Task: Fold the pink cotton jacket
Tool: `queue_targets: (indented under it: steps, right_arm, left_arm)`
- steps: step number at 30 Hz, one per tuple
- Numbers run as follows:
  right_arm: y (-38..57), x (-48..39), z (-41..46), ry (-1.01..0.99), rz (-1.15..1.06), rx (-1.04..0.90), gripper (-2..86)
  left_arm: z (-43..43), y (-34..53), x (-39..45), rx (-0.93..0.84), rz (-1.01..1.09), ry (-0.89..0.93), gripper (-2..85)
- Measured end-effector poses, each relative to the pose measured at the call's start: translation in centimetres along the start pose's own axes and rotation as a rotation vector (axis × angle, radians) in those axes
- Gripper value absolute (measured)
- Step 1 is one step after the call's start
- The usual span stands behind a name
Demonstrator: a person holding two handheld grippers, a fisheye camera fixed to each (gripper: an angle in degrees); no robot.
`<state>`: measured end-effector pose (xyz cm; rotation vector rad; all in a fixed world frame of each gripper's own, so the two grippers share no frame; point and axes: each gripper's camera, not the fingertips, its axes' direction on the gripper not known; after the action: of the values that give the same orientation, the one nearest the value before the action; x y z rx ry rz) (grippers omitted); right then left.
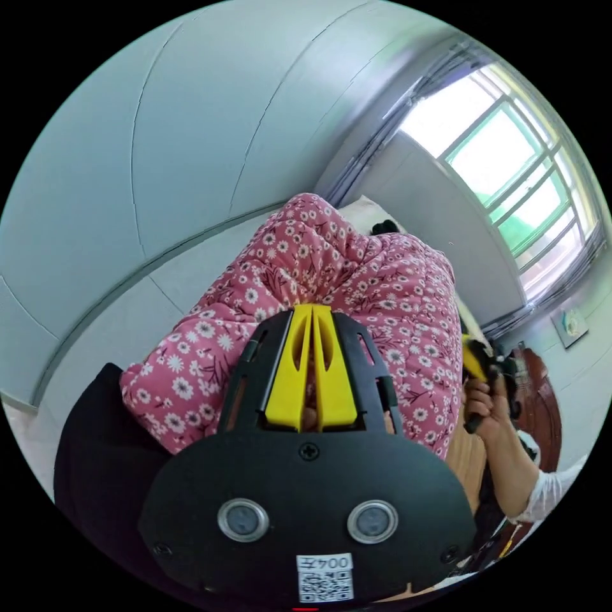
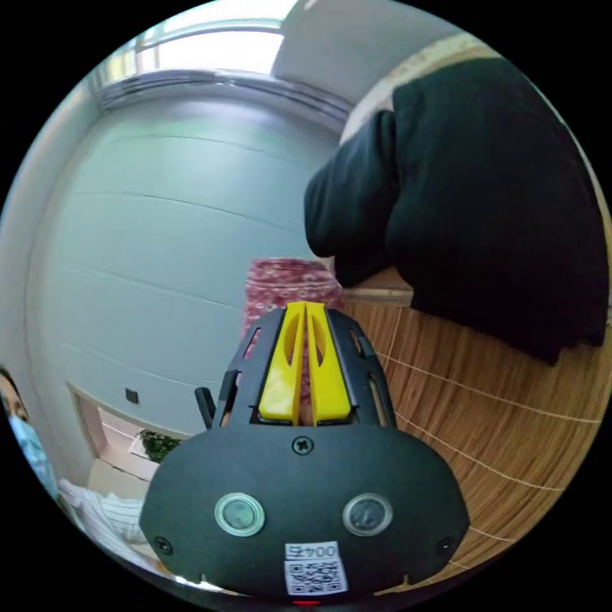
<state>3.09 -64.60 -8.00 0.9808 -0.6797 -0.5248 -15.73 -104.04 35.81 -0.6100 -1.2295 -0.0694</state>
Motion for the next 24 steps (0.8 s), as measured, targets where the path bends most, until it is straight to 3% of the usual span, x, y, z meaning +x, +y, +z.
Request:
queue_targets:
  steps: [1, 4, 6, 8, 10, 12, 16, 19, 21, 24]
  right_arm:
    - [1.0, -2.7, -0.8, -0.01, -0.123, 0.06, -0.1]
    - [1.4, -8.7, 2.8, -0.015, -0.36, -0.02, 1.5]
    - [1.8, -9.3, 7.1, 0.022, -0.359, -0.111, 4.7]
    - [4.2, -6.7, 16.1, 0.257, -0.345, -0.402, 4.7]
    - [5.8, -4.7, 18.7, 0.294, -0.356, -0.405, 3.3]
    - [4.5, -4.4, 19.0, 0.221, -0.219, -0.441, 2.1]
    - [4.2, -8.3, 9.5, 0.237, -0.38, -0.169, 0.1]
    - [3.4, -2.9, 0.4, 0.423, -0.248, 0.016, 0.3]
    - [3.7, 1.0, -4.0, 0.394, -0.092, 0.003, -0.3]
    - [8.8, 1.1, -6.5, 0.292, -0.122, -0.058, -0.6]
  left_arm:
    - [0.6, -0.7, 3.0, -0.029, 0.064, -0.08, 0.6]
    - [3.1, -0.3, 9.3, -0.054, 0.233, -0.28, 0.6]
    - [4.3, 0.5, 10.5, -0.022, 0.255, -0.347, 0.7]
    - [5.9, 0.8, 9.6, -0.015, 0.236, -0.328, 0.7]
    - [7.4, 0.3, 8.2, -0.062, 0.193, -0.274, 0.7]
    - [8.4, 0.0, 8.3, -0.069, 0.206, -0.299, 0.7]
    - [9.6, 1.1, 9.4, -0.021, 0.261, -0.368, 0.8]
    - [10.2, 1.7, 9.1, 0.014, 0.257, -0.366, 0.8]
    - [10.8, 2.1, 8.7, 0.038, 0.248, -0.368, 0.8]
    - [12.5, 2.4, 8.6, 0.109, 0.203, -0.398, 0.7]
